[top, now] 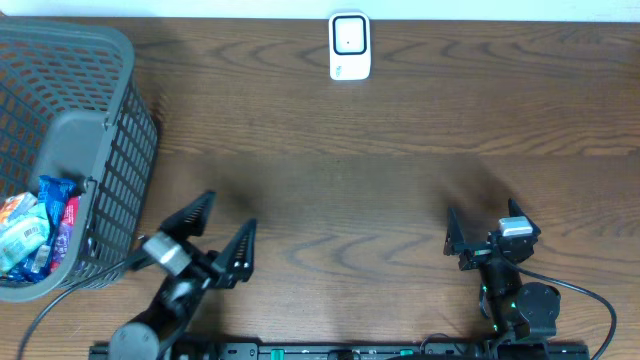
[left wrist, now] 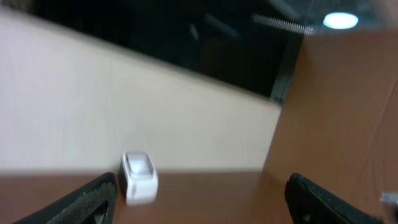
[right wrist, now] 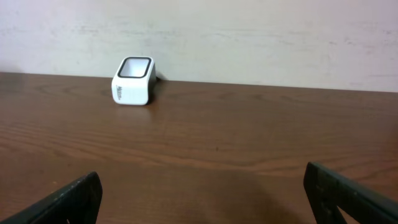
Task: Scan the item barcode
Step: 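Move the left gripper toward the grey basket, then reach into the basket and grasp the green tissue-wipes pack with left gripper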
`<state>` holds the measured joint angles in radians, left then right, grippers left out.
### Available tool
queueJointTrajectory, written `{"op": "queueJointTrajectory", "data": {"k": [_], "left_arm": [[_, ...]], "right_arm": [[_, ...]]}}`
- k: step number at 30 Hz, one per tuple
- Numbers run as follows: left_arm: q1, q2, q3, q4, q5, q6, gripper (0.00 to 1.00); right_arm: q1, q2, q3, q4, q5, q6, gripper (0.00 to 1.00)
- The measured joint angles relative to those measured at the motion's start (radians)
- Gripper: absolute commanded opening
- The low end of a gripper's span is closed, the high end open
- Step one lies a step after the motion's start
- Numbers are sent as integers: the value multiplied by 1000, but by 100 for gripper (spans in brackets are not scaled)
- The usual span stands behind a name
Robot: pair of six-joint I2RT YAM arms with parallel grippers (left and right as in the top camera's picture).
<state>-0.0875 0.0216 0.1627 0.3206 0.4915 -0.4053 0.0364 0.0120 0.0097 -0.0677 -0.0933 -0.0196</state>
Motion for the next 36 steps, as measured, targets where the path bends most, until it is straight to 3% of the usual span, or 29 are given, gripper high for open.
{"op": "queueJointTrajectory", "data": {"k": [5,12,16,23,28,32,36], "left_arm": [[0,92,178,2,-92,86,86],[0,397,381,-39,-331,214,86],[0,627,583,-169,-535,290,86],[11,1076,1129,-535,-1028,584,86],[106,1321,1397,-705,-1323,700,86],[196,1353,1415,-800,-1366,667,86],[309,1340,1423,-904,-1256,583,86]], "right_arm": [[0,0,0,0,0,0,99],[0,0,0,0,0,0,99],[0,0,0,0,0,0,99],[0,0,0,0,0,0,99],[0,0,0,1,0,0,99],[0,0,0,1,0,0,99],[0,0,0,1,0,0,99]]}}
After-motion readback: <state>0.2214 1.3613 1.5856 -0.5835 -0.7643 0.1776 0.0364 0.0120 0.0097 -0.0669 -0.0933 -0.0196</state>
